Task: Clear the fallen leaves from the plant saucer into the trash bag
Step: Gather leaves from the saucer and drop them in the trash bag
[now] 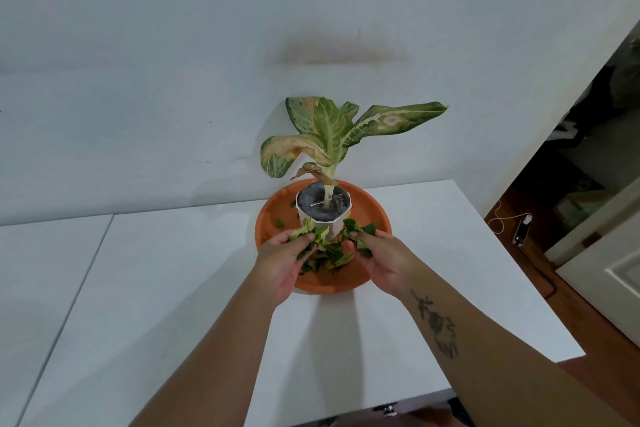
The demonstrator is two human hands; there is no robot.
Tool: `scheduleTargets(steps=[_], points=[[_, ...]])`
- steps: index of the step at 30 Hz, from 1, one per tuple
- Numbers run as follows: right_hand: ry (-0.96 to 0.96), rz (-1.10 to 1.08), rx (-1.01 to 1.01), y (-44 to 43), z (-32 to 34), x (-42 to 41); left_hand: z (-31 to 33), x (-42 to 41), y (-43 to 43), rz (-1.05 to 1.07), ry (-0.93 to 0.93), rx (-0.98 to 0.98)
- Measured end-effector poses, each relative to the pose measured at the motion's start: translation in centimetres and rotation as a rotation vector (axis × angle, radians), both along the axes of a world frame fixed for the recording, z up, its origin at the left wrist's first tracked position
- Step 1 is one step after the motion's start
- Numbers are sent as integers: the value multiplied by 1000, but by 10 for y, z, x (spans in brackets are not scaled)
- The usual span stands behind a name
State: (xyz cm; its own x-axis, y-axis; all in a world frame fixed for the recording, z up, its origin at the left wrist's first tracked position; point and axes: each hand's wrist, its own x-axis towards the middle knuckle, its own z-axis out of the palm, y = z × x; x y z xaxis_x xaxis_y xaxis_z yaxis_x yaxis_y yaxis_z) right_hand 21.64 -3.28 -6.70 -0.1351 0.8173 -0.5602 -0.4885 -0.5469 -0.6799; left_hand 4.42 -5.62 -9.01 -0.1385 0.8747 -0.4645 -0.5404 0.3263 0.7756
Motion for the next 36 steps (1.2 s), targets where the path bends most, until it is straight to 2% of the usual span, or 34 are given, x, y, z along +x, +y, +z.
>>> scheduleTargets(steps=[10, 19, 27, 36], points=[[92, 87, 14, 7, 7, 56, 12, 59, -16, 123, -60, 43], [57, 156, 29, 15, 14, 196, 20, 203, -18, 196, -133, 70], [11, 30, 17, 18, 15, 311, 14, 308, 1, 93, -126, 49], [-12, -169, -34, 14, 6, 390, 0, 386, 36, -104, -113, -12]])
